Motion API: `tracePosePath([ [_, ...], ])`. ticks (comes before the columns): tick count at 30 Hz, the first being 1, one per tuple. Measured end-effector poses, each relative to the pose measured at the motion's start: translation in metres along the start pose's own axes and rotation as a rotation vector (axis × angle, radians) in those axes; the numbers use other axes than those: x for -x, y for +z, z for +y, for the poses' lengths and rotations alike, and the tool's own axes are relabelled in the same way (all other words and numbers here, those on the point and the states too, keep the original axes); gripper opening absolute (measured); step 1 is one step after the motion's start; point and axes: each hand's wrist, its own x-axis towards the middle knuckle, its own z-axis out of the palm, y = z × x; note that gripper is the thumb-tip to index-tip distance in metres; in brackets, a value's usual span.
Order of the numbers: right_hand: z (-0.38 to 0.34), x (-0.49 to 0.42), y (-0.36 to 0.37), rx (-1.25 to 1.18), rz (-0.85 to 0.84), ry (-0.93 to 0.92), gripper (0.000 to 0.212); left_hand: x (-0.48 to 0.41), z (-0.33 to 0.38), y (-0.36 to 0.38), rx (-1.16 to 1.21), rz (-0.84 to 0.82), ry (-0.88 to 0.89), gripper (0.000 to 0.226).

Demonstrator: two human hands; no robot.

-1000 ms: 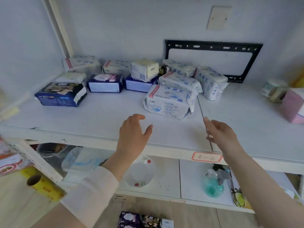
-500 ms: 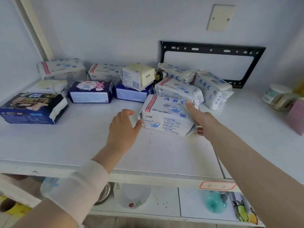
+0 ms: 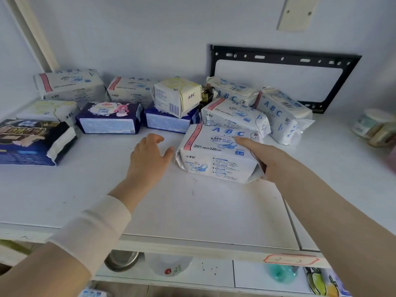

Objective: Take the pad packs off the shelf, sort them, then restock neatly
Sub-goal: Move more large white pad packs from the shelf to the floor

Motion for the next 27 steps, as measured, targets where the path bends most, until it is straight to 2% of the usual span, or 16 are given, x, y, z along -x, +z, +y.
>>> tracePosePath([
  [5,0.006,0.003,-0.015,-0.028,-0.042,-0.009,0.038,-0.004,0.003,0.006,0.002,-0.006,0.020,0.042],
  [14,0.026,0.036,-0.095,0.003,-0.003,-0.100,0.052,-0.025,0.053,0.046,0.077,-0.062,0.122,0.046],
  [22,0.016,0.034,-0.133,0.014,0.061,-0.115,0.055,-0.073,0.108,0.085,-0.137,0.058,0.393,0.057],
  [24,0.015,0.032,-0.137,-0.005,0.050,-0.117,0.053,-0.087,0.114,0.090,-0.183,0.021,0.344,0.060],
  [27,0.016,0.030,-0.143,0.013,0.049,-0.114,0.054,-0.100,0.118,0.092,-0.145,-0.073,0.145,0.067],
])
